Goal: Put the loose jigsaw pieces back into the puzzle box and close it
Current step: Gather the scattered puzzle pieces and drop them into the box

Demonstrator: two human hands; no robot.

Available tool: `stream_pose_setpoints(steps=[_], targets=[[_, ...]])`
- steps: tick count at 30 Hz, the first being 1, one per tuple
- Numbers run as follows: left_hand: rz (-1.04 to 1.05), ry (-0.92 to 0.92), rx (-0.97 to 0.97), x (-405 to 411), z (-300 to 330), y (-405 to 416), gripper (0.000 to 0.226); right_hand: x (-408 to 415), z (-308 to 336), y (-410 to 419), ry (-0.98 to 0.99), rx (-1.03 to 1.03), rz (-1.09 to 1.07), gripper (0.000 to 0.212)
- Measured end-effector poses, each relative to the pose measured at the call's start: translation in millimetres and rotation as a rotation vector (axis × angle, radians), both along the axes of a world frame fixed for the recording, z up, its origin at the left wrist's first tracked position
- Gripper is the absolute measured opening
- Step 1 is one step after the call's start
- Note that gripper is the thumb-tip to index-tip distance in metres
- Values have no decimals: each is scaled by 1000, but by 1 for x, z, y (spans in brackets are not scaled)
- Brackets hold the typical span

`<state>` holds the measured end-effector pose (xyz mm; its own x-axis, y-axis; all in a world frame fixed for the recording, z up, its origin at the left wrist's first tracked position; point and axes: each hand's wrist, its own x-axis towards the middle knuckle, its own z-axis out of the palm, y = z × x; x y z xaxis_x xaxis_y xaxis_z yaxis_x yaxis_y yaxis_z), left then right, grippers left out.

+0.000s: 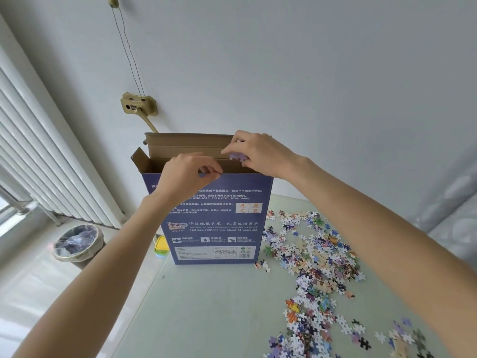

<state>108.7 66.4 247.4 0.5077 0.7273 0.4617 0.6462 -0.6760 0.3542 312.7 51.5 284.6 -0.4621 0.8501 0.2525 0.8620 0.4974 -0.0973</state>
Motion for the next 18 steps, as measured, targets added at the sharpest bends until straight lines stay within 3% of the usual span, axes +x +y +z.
stream_pose_setpoints(steps=[4,7,9,13,18], targets=[[-5,71,189,0,-2,-4,6,-5,-1,-7,-171,90,-55,53],[-20,103,304,0,-2,-6,7,-6,2,-8,-195,130,-85,31],[-20,96,314,0,-2,-6,7,-5,2,-6,-168,85,-44,17],[-16,92,321,-1,-3,-6,8,2,-9,-8,-36,29,-24,19],[34,66,354,0,-10,-8,7,8,-33,-28,129,373,-36,19]])
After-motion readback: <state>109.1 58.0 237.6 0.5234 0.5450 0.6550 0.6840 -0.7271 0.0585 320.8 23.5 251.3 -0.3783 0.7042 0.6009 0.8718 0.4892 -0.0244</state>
